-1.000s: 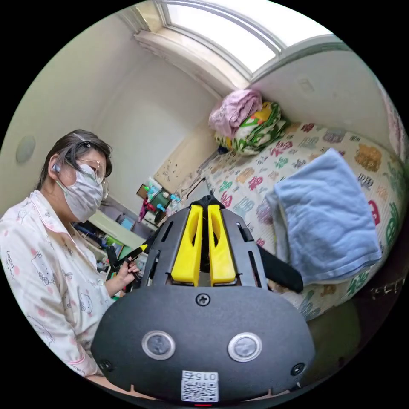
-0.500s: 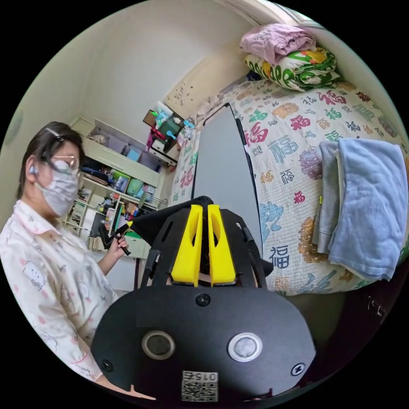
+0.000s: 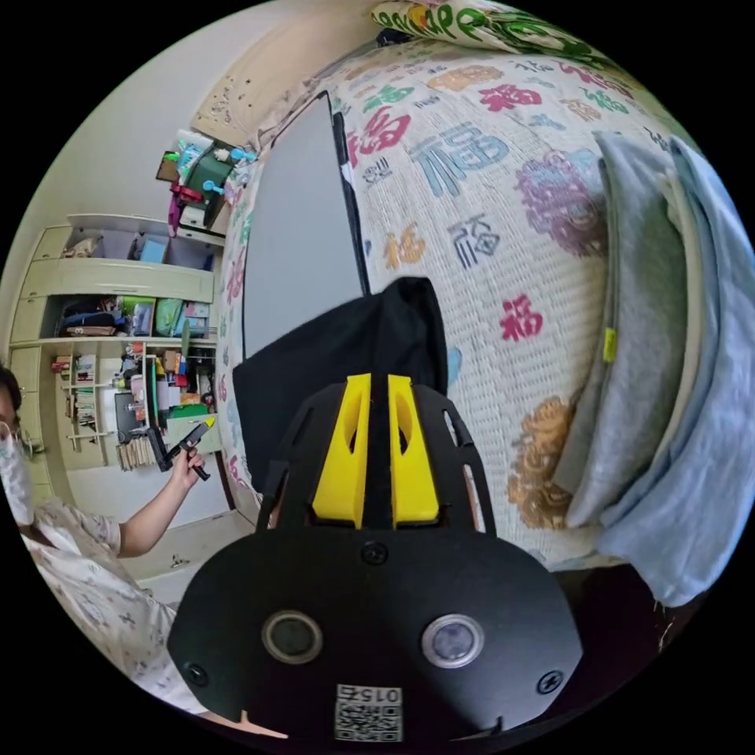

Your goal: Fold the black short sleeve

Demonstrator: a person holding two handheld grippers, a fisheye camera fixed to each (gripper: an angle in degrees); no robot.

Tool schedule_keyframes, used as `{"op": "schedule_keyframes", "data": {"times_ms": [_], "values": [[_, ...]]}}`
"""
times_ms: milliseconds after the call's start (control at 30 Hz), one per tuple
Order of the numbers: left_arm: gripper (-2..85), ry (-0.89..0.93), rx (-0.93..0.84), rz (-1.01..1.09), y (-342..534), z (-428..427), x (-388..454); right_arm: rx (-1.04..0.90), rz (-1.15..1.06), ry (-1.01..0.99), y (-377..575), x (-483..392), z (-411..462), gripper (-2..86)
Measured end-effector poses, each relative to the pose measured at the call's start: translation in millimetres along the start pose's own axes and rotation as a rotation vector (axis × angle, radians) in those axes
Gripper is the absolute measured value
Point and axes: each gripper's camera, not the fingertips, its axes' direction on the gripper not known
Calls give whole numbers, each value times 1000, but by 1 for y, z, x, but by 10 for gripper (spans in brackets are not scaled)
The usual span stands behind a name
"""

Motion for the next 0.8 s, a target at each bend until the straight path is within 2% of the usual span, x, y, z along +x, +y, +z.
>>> {"op": "schedule_keyframes", "data": {"times_ms": [133,200,333,400,533,633,800], "values": [[85,19,-177,-137,37,-4,-22,-122,84,64,26,57,-1,104],[95,85,-254,-215,56,-3,-27,-205,171,63,42,95,4,129],[111,110,-272,-288,58,-3,-30,-234,263,33,48,136,3,132],[115,48,-307,-308,52,-2,-37,-228,272,26,34,154,-4,128],[80,56,-325,-299,48,-11,-43,-226,231,34,7,173,-21,109],[15,74,-325,-284,44,-26,-50,-226,228,-27,-12,195,-37,67],[-5,83,-289,-236,30,-76,-59,-174,170,-15,-39,213,-93,18]]}}
